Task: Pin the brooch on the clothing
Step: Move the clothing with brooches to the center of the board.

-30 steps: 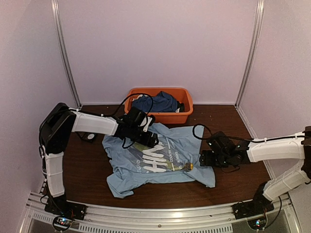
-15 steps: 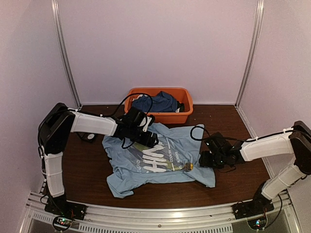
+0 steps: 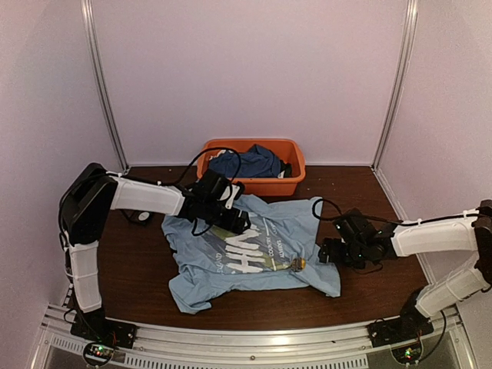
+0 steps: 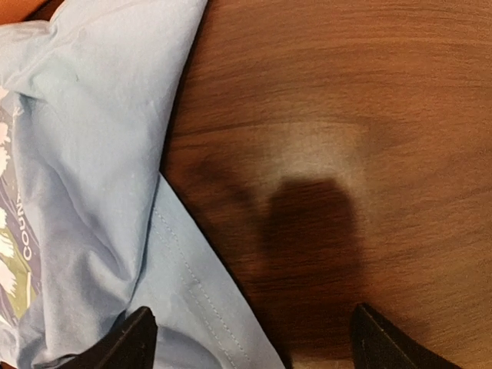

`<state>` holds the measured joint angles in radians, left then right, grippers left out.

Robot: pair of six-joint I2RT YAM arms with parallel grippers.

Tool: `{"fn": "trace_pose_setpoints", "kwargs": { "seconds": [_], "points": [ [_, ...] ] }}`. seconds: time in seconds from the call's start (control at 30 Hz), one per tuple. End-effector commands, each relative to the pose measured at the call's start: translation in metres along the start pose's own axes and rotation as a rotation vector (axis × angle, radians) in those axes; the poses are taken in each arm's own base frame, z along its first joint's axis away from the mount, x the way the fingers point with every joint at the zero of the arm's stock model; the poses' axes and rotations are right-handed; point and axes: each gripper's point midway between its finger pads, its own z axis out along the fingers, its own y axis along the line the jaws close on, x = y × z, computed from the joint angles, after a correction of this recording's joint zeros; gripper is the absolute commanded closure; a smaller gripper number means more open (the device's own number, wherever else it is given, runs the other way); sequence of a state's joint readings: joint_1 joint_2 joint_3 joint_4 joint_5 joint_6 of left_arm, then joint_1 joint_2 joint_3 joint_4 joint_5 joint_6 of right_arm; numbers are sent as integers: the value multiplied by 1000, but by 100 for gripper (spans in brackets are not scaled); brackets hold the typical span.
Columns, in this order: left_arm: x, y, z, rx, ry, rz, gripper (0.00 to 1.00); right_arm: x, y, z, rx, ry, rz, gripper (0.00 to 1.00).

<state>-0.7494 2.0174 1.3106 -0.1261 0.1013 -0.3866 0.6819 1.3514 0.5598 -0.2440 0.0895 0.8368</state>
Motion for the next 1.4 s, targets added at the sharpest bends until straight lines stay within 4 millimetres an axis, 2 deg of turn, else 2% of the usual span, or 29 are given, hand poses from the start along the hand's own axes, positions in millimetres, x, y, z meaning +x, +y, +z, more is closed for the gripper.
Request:
{"fn": "trace_pose_setpoints", "kwargs": {
  "seconds": [0.0, 0.1, 0.23, 0.3, 0.33, 0.43, 0.5, 0.53, 0.6, 0.7, 0.73, 0.87, 1.1, 1.37],
  "points": [
    [-22, -7, -19, 28, -74, -2, 15, -17, -2, -16, 31, -47, -18, 0],
    [-25, -8, -23, 28, -84, 0, 15, -28, 1, -29, 19, -87, -24, 0],
    [-26, -7, -25, 20, -90, 1, 15, -31, 10, -39, -27, -82, -30, 0],
    [-27, -7, -26, 20, -94, -1, 15, -28, 18, -41, -68, -58, -36, 7],
    [-26, -7, -26, 20, -94, -3, 15, -27, 20, -42, -83, -51, -32, 15],
    [-27, -8, -27, 24, -98, -7, 15, -27, 23, -45, -107, -51, -11, 59],
    [-28, -8, -26, 26, -99, -9, 11, -27, 24, -47, -115, -54, 0, 82],
    [-28, -9, -26, 28, -102, -10, 4, -27, 23, -47, -115, -51, 5, 88],
    [-29, -9, -27, 27, -101, -13, 2, -26, 23, -48, -124, -49, 15, 100],
    [-30, -8, -29, 25, -105, -13, 2, -23, 21, -45, -128, -38, 23, 100],
    [-30, -8, -29, 24, -106, -13, 2, -23, 21, -44, -127, -35, 23, 97],
    [-30, -9, -30, 26, -107, -14, 2, -16, 17, -35, -112, -6, 12, 59],
    [-29, -10, -29, 33, -104, -13, 2, 3, 15, -17, -145, 70, 31, 43],
    [-26, -10, -28, 39, -100, -12, 2, 6, 15, 3, -143, 107, 33, 42]
  ]
}}
